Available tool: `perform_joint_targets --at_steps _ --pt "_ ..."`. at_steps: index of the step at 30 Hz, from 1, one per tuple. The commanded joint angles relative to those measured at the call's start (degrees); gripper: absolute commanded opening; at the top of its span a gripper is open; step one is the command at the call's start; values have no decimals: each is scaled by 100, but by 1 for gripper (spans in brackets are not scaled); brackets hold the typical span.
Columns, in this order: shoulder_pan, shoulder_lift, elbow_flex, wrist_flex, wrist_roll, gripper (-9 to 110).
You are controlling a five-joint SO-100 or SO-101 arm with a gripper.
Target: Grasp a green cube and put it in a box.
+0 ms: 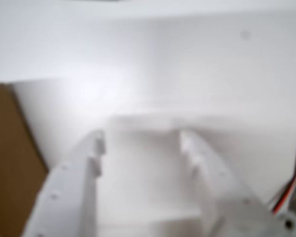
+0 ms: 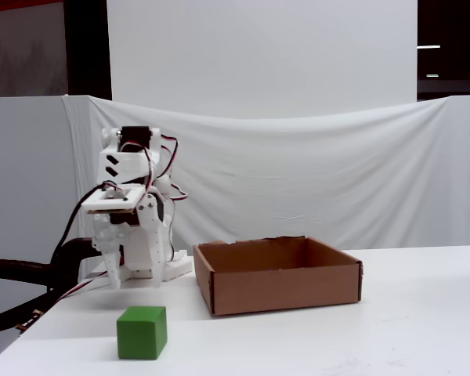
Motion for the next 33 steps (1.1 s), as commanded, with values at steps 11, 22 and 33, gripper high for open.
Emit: perform_joint_targets --at_steps 11,22,33 --pt "70 18 -35 -35 26 26" --pt "79 -1301 -1099 -633 141 26" --pt "519 -5186 -4781 -1028 141 33"
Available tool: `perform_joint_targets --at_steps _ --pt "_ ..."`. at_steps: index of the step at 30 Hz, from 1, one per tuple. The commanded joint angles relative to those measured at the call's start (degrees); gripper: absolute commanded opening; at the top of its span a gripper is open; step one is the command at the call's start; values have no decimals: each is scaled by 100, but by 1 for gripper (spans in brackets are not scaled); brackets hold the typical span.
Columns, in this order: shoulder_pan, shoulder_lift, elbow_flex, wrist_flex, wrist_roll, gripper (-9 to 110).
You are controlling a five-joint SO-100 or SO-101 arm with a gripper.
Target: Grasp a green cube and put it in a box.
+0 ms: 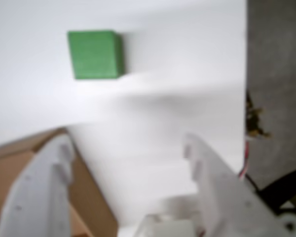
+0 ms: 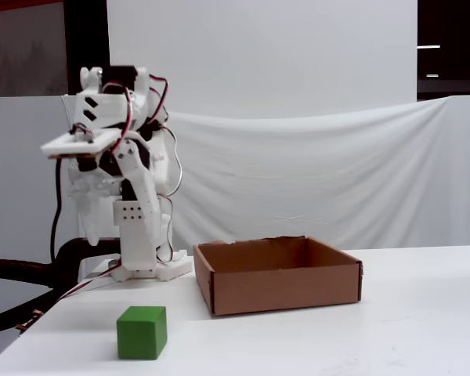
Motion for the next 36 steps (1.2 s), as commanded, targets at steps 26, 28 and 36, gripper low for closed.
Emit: perform_joint_targets --at_steps 26,28,36 --pt "-615 -2953 -563 -2813 677 36" --pt "-677 -2953 -369 -2962 677 36" --pt "-888 -2953 53 -3270 712 32"
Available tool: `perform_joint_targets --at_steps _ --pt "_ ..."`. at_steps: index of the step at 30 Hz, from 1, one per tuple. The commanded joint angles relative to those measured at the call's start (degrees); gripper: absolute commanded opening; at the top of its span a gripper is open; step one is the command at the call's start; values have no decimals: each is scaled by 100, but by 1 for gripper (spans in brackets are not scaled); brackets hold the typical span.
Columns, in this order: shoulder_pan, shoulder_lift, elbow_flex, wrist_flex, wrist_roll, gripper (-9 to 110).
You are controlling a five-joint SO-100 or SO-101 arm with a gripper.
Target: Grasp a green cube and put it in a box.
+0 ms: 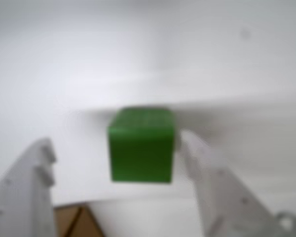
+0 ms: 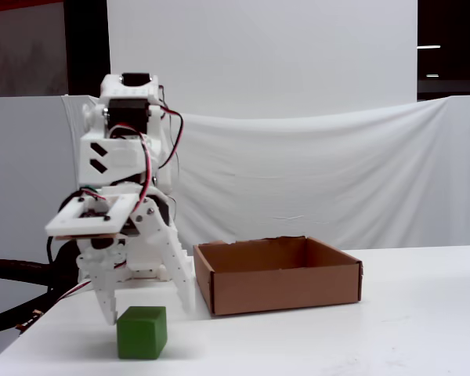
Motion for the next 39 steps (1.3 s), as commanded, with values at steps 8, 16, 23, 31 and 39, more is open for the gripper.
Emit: perform_joint_targets --at_steps 8,16,23,31,39 --pt "-114 18 123 -281 26 23" --pt "-132 -18 378 -554 35 20" --pt "-132 -35 334 -448 35 18" --pt "-132 -9 272 -431 88 14" --pt "-149 431 -35 299 97 12"
